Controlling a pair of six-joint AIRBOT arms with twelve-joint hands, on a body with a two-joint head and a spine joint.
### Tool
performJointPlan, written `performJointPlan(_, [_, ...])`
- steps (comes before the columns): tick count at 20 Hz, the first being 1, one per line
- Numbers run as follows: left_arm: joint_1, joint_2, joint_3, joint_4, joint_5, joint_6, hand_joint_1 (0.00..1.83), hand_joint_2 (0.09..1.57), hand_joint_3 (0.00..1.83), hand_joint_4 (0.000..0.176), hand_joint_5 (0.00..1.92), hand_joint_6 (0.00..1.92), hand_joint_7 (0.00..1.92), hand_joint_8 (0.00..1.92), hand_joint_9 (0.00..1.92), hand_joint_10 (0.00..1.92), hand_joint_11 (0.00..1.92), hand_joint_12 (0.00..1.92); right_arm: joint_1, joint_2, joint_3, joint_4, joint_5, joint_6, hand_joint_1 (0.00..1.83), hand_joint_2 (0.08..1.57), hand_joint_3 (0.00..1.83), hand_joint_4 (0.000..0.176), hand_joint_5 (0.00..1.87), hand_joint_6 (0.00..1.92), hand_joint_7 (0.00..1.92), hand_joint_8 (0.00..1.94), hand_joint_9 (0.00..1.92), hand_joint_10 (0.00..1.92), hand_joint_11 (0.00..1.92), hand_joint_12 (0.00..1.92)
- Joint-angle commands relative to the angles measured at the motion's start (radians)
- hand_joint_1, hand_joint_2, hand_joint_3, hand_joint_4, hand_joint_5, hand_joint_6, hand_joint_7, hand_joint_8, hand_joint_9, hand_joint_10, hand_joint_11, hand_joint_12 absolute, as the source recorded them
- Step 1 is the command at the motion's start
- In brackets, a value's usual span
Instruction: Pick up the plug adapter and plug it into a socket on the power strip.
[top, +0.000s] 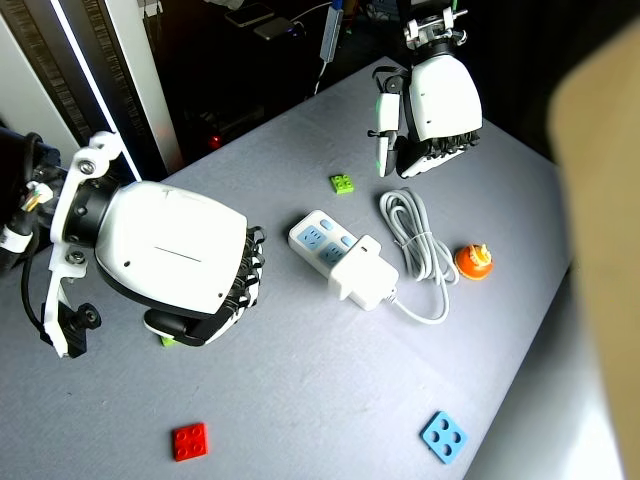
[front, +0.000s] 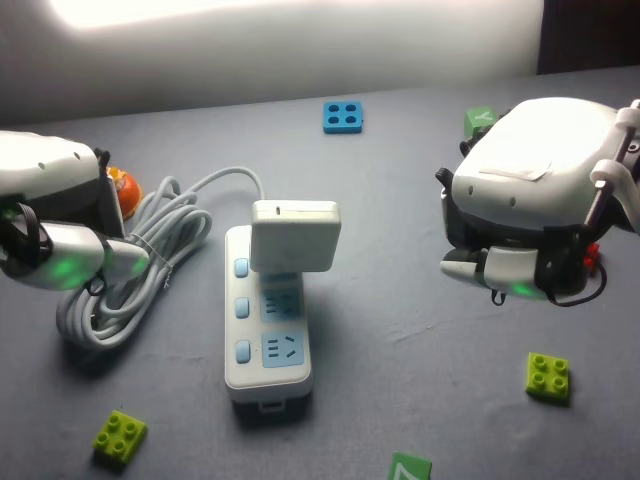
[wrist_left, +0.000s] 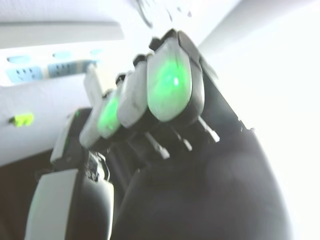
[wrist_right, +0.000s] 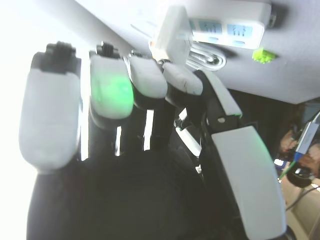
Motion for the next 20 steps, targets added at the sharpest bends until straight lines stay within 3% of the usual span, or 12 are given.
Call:
performJointPlan(1, [-0.02,0.003,0.01,0.012,-0.035,0.012,0.49,1.41,0.0,0.0,1.29,1.92,1.37,1.92,1.42,1.92,1.51,1.92,0.006,0.005,0.0,-0.033,-0.002,0.001,0.54,1.44,0.0,0.0,1.07,1.92,1.17,1.94,1.35,1.92,1.57,1.92])
performJointPlan(5, [-0.023,-0.007,0.044,0.012,-0.012,0.059,0.52,1.41,0.0,0.0,1.25,1.92,1.32,1.92,1.38,1.92,1.48,1.92,-0.003,0.005,0.0,-0.151,-0.022,0.103,0.53,1.45,0.0,0.0,1.06,1.92,1.16,1.94,1.34,1.92,1.55,1.92])
performJointPlan(20, [-0.033,-0.023,0.046,0.012,-0.005,0.093,0.51,1.4,0.0,0.0,1.23,1.92,1.29,1.92,1.36,1.92,1.46,1.92,-0.012,0.005,0.0,-0.157,-0.029,0.105,0.51,1.46,0.0,0.0,1.04,1.92,1.14,1.94,1.32,1.92,1.53,1.92])
